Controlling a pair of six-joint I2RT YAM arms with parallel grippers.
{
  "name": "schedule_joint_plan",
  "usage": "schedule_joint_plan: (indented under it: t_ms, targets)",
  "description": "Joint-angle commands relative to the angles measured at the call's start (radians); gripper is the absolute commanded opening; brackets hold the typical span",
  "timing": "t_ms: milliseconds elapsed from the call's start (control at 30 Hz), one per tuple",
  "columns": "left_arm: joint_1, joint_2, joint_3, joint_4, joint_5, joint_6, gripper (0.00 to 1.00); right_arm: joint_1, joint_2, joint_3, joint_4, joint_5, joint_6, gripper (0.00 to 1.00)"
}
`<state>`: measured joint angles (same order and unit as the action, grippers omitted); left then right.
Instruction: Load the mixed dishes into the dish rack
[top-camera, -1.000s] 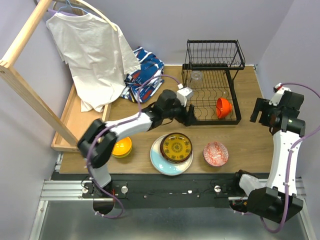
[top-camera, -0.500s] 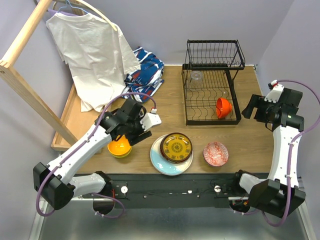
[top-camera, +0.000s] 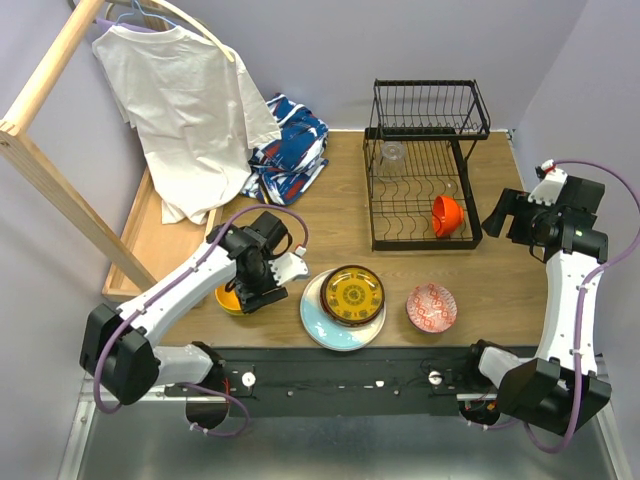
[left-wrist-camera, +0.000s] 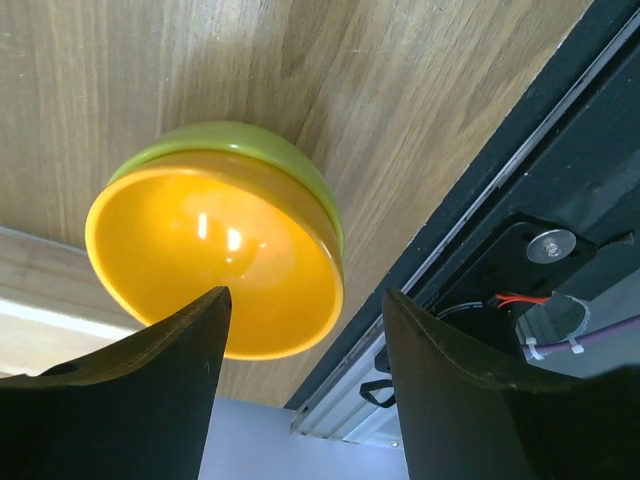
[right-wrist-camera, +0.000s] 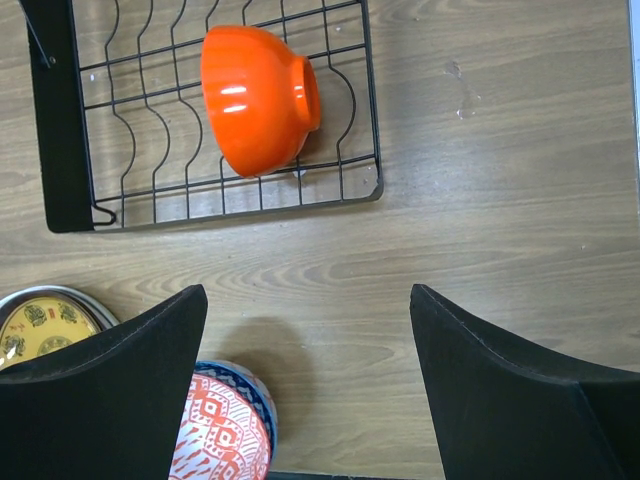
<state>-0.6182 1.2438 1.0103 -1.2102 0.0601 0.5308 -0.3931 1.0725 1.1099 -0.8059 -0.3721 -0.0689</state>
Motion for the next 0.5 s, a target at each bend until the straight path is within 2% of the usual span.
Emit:
schedule_joint_plan:
  t_ms: [0, 167, 267, 467]
  targets:
    - [0.003, 0.043, -0.022, 0.047, 0.001, 0.003, 0.68, -0.006, 0.003, 0.022, -0.022, -0.014, -0.003, 0.90]
    - [0.006, 0.055, -0.053, 0.069, 0.009, -0.002, 0.65, -0.006, 0.007, 0.027, -0.021, -0.008, 0.001, 0.90]
    - [0.006, 0.060, -0.064, 0.074, 0.023, -0.002, 0.56, -0.006, 0.009, 0.027, -0.019, -0.004, 0.004, 0.90]
    - [0.008, 0.051, -0.035, 0.026, 0.049, 0.012, 0.25, -0.006, 0.004, 0.010, -0.004, 0.004, 0.014, 0.90]
